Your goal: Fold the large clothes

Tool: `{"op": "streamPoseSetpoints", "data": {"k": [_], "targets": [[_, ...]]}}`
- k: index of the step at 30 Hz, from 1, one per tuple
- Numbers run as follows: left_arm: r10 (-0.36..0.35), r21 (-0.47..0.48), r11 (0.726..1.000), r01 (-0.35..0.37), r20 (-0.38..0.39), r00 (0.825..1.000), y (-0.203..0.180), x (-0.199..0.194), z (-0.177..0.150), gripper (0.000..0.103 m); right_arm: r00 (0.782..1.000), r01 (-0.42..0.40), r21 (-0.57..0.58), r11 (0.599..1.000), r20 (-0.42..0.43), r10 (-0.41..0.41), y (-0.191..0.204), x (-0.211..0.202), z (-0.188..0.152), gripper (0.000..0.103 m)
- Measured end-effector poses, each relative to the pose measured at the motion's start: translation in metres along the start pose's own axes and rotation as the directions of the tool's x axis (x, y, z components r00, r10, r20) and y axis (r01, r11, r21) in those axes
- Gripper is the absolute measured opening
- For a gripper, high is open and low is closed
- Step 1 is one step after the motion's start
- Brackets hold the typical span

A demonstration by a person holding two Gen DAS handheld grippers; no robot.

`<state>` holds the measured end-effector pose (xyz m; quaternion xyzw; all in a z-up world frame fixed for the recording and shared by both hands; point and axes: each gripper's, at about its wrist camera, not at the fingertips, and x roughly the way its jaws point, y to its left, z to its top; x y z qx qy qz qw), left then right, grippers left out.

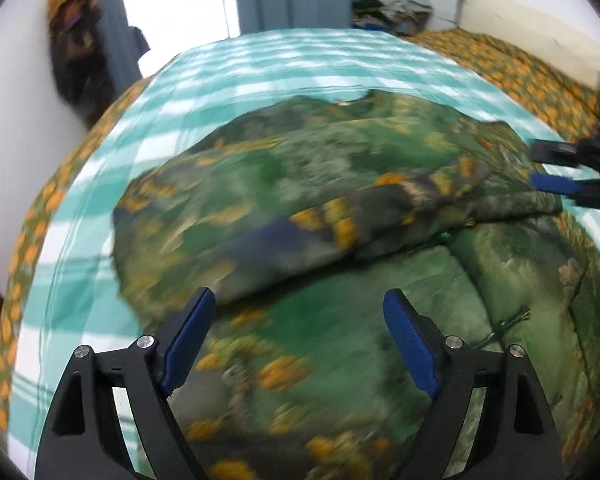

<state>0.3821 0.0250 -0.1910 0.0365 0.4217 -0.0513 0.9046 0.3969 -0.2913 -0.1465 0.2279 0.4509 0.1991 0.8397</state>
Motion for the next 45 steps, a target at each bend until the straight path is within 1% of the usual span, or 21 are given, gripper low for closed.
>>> {"op": "streamPoseSetpoints", "data": {"k": [3,4,5,6,9,10,12,13,14,17,19,22,23,25,27,32,35,37,40,43,45], "targets": [[0.008,-0.039,0.999,-0.008,-0.008,1.0,0.015,0.002,0.003,0.087,0.996,0.016,0.051,0.999,-0.084,-0.011,0.004,0.059,0.017,0.068],[0.017,-0.045,0.999,-0.017,-0.002,1.0,0.019,0.003,0.007,0.087,0.991,0.047,0.026,0.999,-0.124,-0.043,0.008,0.078,0.02,0.062],[0.021,-0.049,0.999,-0.021,0.005,1.0,0.024,0.003,0.009,0.087,0.987,0.078,-0.019,0.997,-0.138,-0.08,0.014,0.086,0.021,0.026],[0.026,-0.064,0.998,-0.024,0.024,0.999,0.03,0.002,0.018,0.087,0.985,0.12,-0.093,0.988,-0.116,-0.13,0.026,0.087,0.024,0.018],[0.039,-0.108,0.994,-0.031,0.064,0.997,0.045,0.008,0.036,0.088,0.98,0.201,-0.241,0.95,0.031,-0.199,0.055,0.069,0.034,0.019],[0.044,-0.119,0.992,-0.036,0.065,0.997,0.05,0.013,0.043,0.088,0.973,0.23,-0.257,0.939,0.045,-0.226,0.057,0.069,0.035,0.019],[0.061,-0.132,0.99,-0.055,0.039,0.997,0.058,0.03,0.051,0.087,0.955,0.282,-0.291,0.914,-0.002,-0.296,0.052,0.084,0.032,0.025],[0.069,-0.14,0.988,-0.065,0.025,0.997,0.061,0.035,0.053,0.087,0.934,0.318,-0.319,0.893,-0.053,-0.352,0.047,0.096,0.028,0.041],[0.071,-0.152,0.986,-0.068,0.012,0.997,0.065,0.041,0.056,0.086,0.924,0.339,-0.339,0.878,-0.056,-0.378,0.045,0.098,0.025,0.053],[0.053,-0.168,0.985,-0.044,0.047,0.997,0.074,0.037,0.058,0.086,0.923,0.378,-0.372,0.848,0.081,-0.376,0.06,0.068,0.028,0.053],[0.056,-0.16,0.986,-0.048,0.046,0.997,0.072,0.044,0.059,0.086,0.936,0.352,-0.392,0.85,0.153,-0.318,0.079,0.056,0.034,0.053],[0.042,-0.145,0.989,-0.04,0.013,0.999,0.065,0.065,0.058,0.086,0.967,0.255,-0.439,0.861,0.091,-0.239,0.097,0.08,0.041,0.053],[0.046,-0.133,0.99,-0.046,-0.006,0.999,0.063,0.073,0.055,0.086,0.968,0.244,-0.444,0.862,0.062,-0.243,0.097,0.092,0.039,0.053],[0.046,-0.117,0.992,-0.055,-0.08,0.996,0.061,0.101,0.043,0.086,0.953,0.259,-0.434,0.863,-0.032,-0.302,0.08,0.13,0.034,0.053],[0.021,-0.126,0.991,-0.034,-0.1,0.995,0.064,0.118,0.031,0.087,0.937,0.262,-0.423,0.868,-0.104,-0.334,0.063,0.155,0.023,0.053],[0.038,-0.119,0.992,-0.048,-0.086,0.996,0.059,0.123,0.027,0.088,0.946,0.262,-0.425,0.866,-0.064,-0.318,0.058,0.158,0.01,0.053],[0.041,-0.114,0.992,-0.051,-0.086,0.995,0.06,0.105,0.033,0.086,0.952,0.255,-0.424,0.869,-0.05,-0.303,0.057,0.149,0.01,0.053],[0.042,-0.114,0.992,-0.051,-0.08,0.996,0.059,0.086,0.042,0.086,0.955,0.247,-0.418,0.874,-0.049,-0.293,0.056,0.147,0.009,0.053],[-0.021,-0.16,0.987,0.017,-0.027,0.999,0.064,0.058,0.067,0.088,0.957,0.242,-0.413,0.878,-0.044,-0.285,0.054,0.153,0.011,0.053],[-0.05,-0.199,0.979,0.049,0.0,0.999,0.069,0.058,0.092,0.094,0.958,0.246,-0.418,0.875,-0.034,-0.286,0.053,0.152,0.01,0.053],[-0.022,-0.203,0.979,0.023,0.006,1.0,0.07,0.072,0.101,0.094,0.958,0.245,-0.417,0.875,-0.034,-0.284,0.054,0.151,0.009,0.053]]}}
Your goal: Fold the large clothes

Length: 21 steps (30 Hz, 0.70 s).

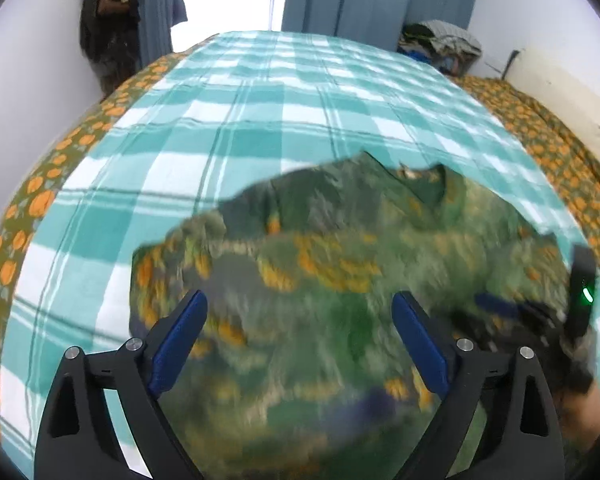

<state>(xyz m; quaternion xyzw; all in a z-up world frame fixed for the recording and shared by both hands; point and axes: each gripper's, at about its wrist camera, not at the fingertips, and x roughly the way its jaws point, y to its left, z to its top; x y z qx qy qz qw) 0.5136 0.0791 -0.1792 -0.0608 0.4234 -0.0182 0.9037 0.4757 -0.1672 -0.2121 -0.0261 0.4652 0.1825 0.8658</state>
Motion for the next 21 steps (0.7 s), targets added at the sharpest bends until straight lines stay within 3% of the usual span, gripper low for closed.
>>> {"op": "streamPoseSetpoints", "data": {"k": [6,8,21], "targets": [[0.092,-0.113,0.989,-0.098,-0.053,0.994,0.032,0.073,-0.008,0.095,1.0,-0.007,-0.003,1.0,0.0,0.007,-0.001,0.001,0.0,0.053],[0.04,-0.174,0.983,-0.052,-0.067,0.997,0.049,0.093,-0.02,0.099,1.0,-0.01,-0.004,1.0,0.004,0.01,-0.002,0.001,0.0,0.053],[0.016,-0.168,0.986,-0.02,-0.021,1.0,0.049,0.102,-0.027,0.102,1.0,-0.006,-0.015,1.0,0.029,0.007,0.0,0.003,-0.004,0.053]]}}
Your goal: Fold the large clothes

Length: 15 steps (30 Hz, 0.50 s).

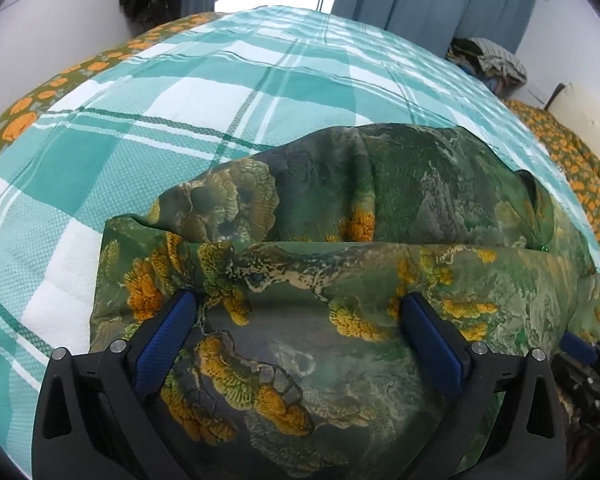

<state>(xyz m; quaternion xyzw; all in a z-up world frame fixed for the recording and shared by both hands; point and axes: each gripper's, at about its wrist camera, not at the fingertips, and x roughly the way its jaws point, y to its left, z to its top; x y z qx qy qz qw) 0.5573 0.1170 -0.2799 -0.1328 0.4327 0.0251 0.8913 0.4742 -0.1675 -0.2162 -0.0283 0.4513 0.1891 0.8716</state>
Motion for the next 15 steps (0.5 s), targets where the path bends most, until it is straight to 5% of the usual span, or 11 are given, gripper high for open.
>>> {"op": "streamPoseSetpoints", "data": {"k": [7,10,15], "targets": [[0.035,0.014,0.999,-0.035,-0.017,0.999,-0.007,-0.031,0.004,0.101,1.0,-0.003,0.007,1.0,0.016,0.003,0.0,-0.005,0.001,0.054],[-0.029,0.021,0.999,0.029,-0.006,1.0,-0.008,-0.073,-0.005,0.101,1.0,0.01,0.008,1.0,0.023,-0.011,0.001,-0.03,0.002,0.054],[-0.067,0.181,0.981,0.068,-0.014,0.998,-0.027,-0.145,-0.049,0.101,0.998,0.005,0.046,0.999,0.057,-0.008,-0.008,-0.094,-0.021,0.061]]}}
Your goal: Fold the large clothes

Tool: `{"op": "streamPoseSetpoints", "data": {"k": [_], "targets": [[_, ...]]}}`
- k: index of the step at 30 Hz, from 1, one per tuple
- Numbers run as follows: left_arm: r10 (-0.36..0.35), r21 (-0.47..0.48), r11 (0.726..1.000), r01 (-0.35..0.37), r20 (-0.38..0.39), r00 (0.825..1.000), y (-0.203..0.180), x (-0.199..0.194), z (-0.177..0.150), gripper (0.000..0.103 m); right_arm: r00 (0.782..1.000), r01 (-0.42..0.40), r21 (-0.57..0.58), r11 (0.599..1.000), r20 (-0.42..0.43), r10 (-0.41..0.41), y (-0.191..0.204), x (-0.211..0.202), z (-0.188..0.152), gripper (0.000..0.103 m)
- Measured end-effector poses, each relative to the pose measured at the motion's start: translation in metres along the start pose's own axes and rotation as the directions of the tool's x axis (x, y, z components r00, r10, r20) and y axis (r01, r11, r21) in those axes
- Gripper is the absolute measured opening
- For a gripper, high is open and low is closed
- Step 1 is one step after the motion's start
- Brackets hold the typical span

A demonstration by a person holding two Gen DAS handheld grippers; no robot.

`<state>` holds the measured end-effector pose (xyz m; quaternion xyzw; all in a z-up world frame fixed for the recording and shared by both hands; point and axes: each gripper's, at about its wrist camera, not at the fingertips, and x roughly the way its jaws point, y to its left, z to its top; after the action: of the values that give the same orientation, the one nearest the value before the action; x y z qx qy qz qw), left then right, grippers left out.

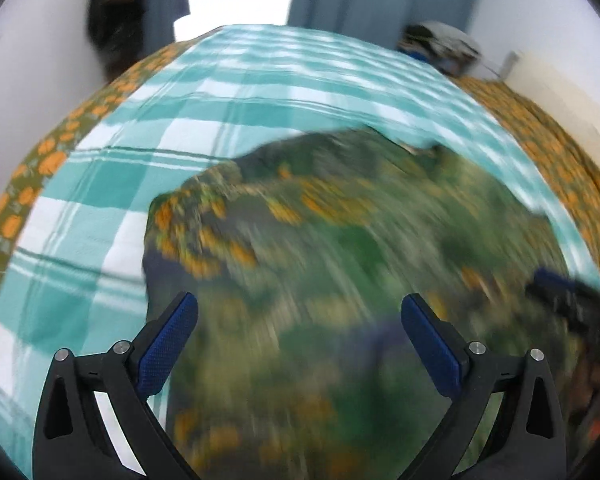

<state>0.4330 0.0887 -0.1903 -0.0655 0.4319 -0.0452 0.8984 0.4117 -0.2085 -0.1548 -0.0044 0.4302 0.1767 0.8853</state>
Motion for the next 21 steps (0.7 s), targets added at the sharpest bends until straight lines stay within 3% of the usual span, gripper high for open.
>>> {"op": "streamPoseSetpoints", "data": {"k": [6,10,14,21], "targets": [[-0.056,0.085,0.994,0.063,-0.083,0.995,-0.036,-0.044,-0.081,0.101,0.995,0.078,-0.042,0.996,-0.063,-0.081,-0.015,-0.065,-0.066,0.061],[-0.062,0.074,0.995,0.071,-0.12,0.991,-0.046,-0.036,-0.113,0.101,0.984,0.149,-0.071,0.986,-0.085,-0.155,-0.019,-0.1,-0.114,0.061],[-0.011,0.105,0.994,0.023,-0.112,0.994,-0.05,-0.011,-0.133,0.102,0.977,0.154,-0.03,0.988,-0.147,-0.157,-0.026,-0.091,-0.149,0.063],[-0.016,0.118,0.993,0.024,-0.074,0.997,-0.052,-0.005,-0.138,0.102,0.978,0.186,-0.011,0.982,-0.095,-0.187,-0.027,-0.073,-0.17,0.07]]}}
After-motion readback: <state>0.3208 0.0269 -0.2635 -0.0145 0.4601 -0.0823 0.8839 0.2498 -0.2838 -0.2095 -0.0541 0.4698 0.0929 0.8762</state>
